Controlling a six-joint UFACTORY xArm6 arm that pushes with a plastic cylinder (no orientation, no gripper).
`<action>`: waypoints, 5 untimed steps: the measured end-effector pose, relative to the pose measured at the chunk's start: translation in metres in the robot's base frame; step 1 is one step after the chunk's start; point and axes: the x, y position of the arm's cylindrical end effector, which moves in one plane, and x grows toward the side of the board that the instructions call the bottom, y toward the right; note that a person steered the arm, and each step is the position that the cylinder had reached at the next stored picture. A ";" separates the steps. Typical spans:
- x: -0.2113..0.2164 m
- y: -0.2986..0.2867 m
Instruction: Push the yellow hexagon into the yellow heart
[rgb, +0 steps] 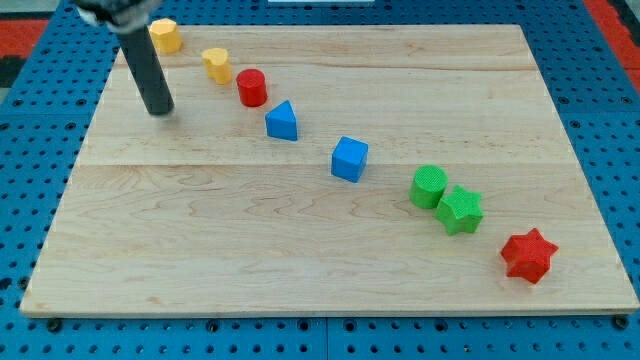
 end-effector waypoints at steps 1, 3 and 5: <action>-0.091 -0.036; -0.110 0.070; -0.072 0.037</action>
